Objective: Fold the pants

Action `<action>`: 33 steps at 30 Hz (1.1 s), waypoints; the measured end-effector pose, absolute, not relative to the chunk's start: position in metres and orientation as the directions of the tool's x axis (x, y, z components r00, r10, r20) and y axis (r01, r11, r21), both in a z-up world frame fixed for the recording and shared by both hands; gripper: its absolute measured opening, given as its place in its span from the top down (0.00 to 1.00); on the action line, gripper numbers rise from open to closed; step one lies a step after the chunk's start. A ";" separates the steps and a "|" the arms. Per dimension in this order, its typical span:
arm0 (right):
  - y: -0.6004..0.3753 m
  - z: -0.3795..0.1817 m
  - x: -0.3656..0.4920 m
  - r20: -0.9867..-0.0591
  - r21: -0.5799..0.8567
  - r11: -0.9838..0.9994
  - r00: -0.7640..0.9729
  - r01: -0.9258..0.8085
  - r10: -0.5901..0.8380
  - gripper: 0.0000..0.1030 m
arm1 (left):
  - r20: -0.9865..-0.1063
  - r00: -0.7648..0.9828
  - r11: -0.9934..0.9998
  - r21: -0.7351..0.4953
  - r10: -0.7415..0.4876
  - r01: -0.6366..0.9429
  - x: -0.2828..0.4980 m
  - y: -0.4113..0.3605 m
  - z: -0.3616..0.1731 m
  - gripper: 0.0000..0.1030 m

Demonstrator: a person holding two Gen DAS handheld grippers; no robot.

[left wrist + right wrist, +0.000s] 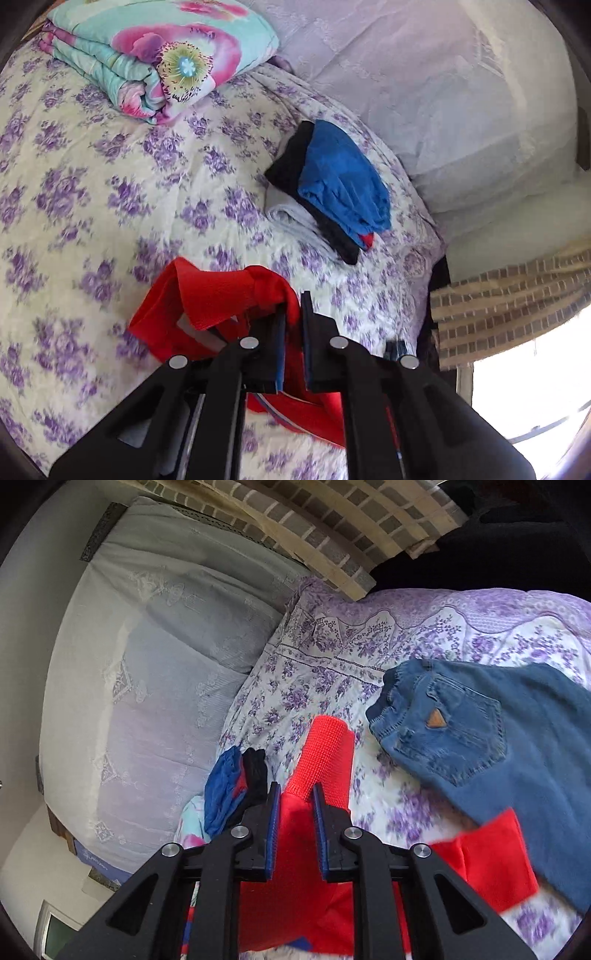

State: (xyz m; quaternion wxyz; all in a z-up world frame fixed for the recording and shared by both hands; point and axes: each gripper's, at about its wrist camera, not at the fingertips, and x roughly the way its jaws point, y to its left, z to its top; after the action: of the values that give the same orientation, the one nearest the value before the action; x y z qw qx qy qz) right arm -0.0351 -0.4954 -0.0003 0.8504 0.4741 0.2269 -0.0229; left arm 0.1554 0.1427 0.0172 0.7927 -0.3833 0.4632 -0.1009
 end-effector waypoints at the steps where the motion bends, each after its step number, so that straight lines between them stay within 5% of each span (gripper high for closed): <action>1: -0.499 -0.004 -0.012 -0.434 0.776 0.565 0.888 0.282 0.153 0.81 | -0.678 0.553 0.680 -0.689 -0.484 -0.249 0.176 0.144 0.008 0.93; 3: -0.498 -0.008 0.026 -0.510 0.699 0.626 0.855 0.346 0.097 0.71 | -0.724 0.529 0.686 -0.654 -0.444 -0.319 0.206 0.145 -0.009 0.92; 4: -0.492 -0.011 0.036 -0.534 0.676 0.642 0.840 0.360 0.092 0.48 | -0.733 0.520 0.683 -0.648 -0.438 -0.338 0.209 0.145 -0.015 0.91; 8: -0.476 -0.015 0.030 -0.526 0.661 0.685 0.840 0.306 0.132 0.40 | -0.755 0.507 0.738 -0.606 -0.416 -0.297 0.187 0.148 -0.024 0.33; 9: -0.476 -0.019 0.022 -0.513 0.662 0.693 0.846 0.285 0.142 0.40 | -0.770 0.520 0.765 -0.570 -0.369 -0.300 0.179 0.151 -0.024 0.30; 20: -0.448 -0.068 -0.074 -0.639 0.656 0.659 0.735 0.368 0.226 0.40 | -0.788 0.371 0.734 -0.604 -0.491 -0.311 0.132 0.175 -0.100 0.32; 31: -0.436 -0.100 -0.141 -0.669 0.697 0.531 0.704 0.482 0.239 0.40 | -0.762 0.356 0.667 -0.646 -0.540 -0.371 0.160 0.149 -0.147 0.48; 33: -0.438 -0.108 -0.148 -0.679 0.696 0.509 0.693 0.506 0.240 0.40 | -0.759 0.372 0.654 -0.650 -0.534 -0.387 0.158 0.153 -0.148 0.63</action>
State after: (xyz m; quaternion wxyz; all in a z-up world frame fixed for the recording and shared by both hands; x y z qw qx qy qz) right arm -0.1482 -0.4377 -0.1081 0.7801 0.4881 0.3821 -0.0853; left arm 0.1578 0.1531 -0.1480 0.7182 -0.4128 0.5578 -0.0508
